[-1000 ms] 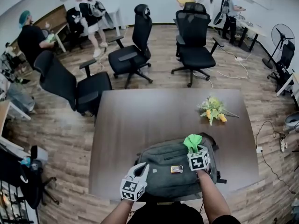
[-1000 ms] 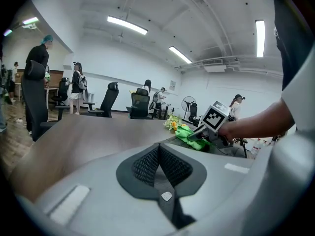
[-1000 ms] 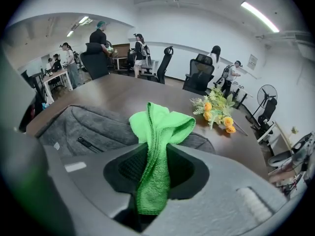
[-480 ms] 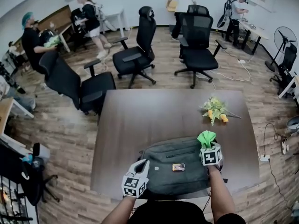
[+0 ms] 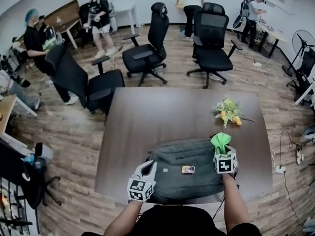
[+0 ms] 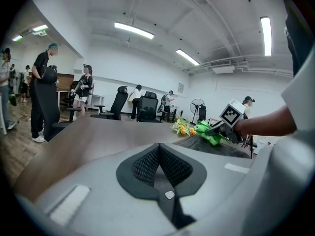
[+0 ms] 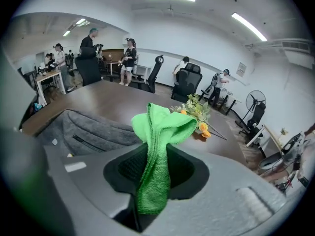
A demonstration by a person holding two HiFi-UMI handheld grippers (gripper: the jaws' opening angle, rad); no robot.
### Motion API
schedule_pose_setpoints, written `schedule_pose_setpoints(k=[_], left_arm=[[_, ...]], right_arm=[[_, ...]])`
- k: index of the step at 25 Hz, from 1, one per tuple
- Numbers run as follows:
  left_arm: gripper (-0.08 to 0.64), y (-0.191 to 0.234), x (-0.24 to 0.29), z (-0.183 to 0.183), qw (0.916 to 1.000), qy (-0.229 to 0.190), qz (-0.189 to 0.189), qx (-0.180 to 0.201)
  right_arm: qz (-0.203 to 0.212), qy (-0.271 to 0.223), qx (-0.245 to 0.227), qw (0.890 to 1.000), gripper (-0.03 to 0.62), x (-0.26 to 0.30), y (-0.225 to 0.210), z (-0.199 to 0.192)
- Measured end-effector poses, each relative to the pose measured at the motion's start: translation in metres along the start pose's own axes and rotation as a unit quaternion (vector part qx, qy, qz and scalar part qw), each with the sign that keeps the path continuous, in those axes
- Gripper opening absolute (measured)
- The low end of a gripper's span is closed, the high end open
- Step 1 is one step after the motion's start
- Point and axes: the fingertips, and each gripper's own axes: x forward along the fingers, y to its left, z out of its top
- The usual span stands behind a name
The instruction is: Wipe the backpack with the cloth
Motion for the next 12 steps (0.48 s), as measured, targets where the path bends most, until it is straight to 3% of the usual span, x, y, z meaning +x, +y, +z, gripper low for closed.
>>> schedule_pose_setpoints(k=[4,12], left_arm=[[0.015,0.004,-0.008,-0.010,0.9999,0.005,0.008,-0.009],[0.015,0.017,-0.026,-0.020,0.9994,0.008,0.027,-0.021]], right_arm=[[0.068,-0.029,-0.015,0.997,0.107,-0.009,0.064,0.003],[0.191,-0.030,-0.023,0.981,0.107,-0.013,0.204,-0.001]])
